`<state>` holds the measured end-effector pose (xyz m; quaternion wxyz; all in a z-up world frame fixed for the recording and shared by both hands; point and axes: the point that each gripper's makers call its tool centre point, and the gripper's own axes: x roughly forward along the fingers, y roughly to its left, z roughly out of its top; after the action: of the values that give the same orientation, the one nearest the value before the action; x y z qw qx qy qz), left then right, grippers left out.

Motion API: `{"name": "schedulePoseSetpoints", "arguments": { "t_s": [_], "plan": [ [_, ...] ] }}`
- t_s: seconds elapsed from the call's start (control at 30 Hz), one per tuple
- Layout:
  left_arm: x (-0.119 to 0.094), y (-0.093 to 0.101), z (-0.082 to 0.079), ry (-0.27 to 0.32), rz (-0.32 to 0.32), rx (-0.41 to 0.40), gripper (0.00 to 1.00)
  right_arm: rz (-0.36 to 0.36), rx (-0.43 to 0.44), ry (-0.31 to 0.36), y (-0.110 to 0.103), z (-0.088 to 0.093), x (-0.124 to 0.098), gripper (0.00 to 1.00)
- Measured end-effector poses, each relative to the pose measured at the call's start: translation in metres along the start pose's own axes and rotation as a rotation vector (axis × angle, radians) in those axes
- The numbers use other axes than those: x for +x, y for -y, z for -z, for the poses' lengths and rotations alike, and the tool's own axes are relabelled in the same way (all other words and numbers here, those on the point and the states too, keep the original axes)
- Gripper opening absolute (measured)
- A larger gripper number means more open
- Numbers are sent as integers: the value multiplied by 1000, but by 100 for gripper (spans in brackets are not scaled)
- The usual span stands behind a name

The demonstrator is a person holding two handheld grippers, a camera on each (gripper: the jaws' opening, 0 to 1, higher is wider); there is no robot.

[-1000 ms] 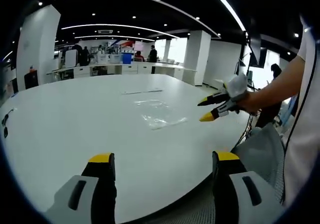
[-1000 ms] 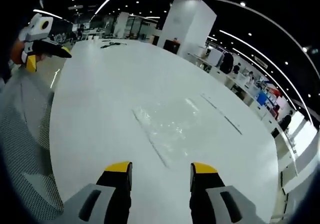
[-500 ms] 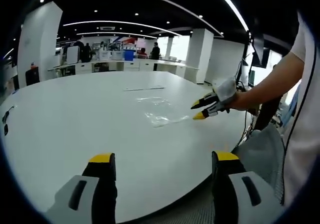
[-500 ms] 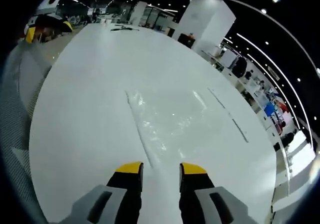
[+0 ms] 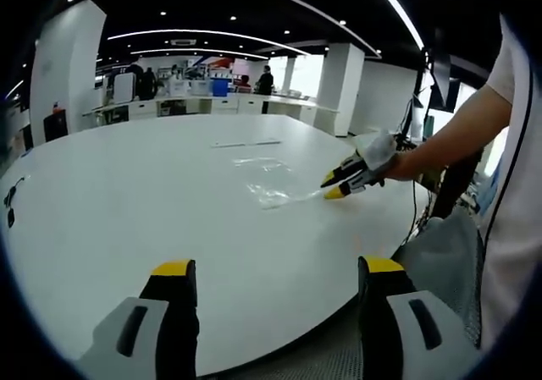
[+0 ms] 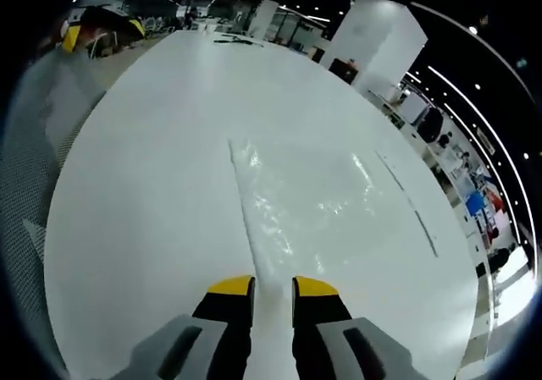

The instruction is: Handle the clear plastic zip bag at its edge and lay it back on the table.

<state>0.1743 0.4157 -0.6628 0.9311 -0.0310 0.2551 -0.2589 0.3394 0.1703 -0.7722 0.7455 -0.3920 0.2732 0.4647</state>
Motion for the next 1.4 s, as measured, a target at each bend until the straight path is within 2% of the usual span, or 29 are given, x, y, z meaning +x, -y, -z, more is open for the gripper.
{"name": "schedulePoseSetpoints", "arguments": {
  "t_s": [0.37, 0.53, 0.8, 1.0, 1.4],
  "plan": [
    [0, 0, 0, -7, -6, -6, 77, -62, -35, -9, 0, -1, 6, 4],
    [0, -1, 1, -7, -8, -5, 77, -100, -22, -14, -3, -1, 7, 1],
    [0, 1, 1, -12, -4, -3, 76, -127, -16, -15, -2, 0, 8, 0],
    [0, 2, 1, -16, -4, -3, 76, -121, -30, -11, 1, -1, 6, 0],
    [2, 1, 4, -24, 4, 3, 76, -104, -47, 14, 4, -10, -15, 0]
  ]
}}
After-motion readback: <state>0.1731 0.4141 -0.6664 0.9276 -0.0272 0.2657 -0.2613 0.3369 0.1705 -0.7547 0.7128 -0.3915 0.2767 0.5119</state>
